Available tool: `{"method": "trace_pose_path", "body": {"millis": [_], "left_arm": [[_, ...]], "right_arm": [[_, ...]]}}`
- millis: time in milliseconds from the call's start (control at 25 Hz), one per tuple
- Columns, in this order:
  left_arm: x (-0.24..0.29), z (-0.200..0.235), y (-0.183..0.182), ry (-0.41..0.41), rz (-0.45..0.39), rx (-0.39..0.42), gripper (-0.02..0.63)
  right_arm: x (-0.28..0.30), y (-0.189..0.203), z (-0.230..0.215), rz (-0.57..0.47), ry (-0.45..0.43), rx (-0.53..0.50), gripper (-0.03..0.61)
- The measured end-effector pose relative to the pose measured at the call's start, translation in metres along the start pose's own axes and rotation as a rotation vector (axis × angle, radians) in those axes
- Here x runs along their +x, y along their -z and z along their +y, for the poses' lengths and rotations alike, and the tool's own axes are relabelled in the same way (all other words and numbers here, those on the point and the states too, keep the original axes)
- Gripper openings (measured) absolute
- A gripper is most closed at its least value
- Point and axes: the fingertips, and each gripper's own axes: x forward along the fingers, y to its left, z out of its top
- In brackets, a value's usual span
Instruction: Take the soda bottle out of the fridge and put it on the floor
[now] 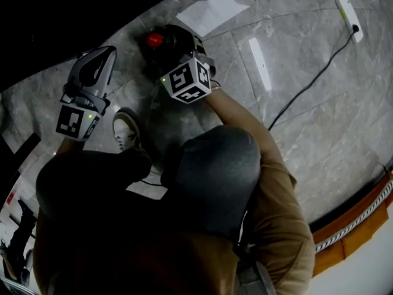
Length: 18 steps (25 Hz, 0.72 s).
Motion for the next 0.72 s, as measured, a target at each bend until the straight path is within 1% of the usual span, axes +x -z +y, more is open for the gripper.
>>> {"method": "trace_pose_path", "body": {"millis": [120, 240, 360, 720], "left_arm": [[-0.001, 0.0, -0.001, -0.006, -0.007, 0.0, 0.002], [-0.002, 0.0, 0.0, -0.005, 0.004, 0.01, 0.002], [-0.003, 0.0, 0.003, -0.003, 0.019, 0.011, 0.002], [0.004, -0.003, 0.003, 0.013, 0.013, 0.012, 0.002]], "right_arm": [[-0.001, 0.001, 0.0, -0.005, 0.0, -0.003, 0.299], [-0.003, 0.002, 0.002, 0.002, 0.0, -0.032, 0.299], [-0.005, 0.003, 0.003, 0.02, -0.006, -0.063, 0.299], [-0.015, 0.009, 0.002, 0.069, -0.022, -0.104, 0.302]]}}
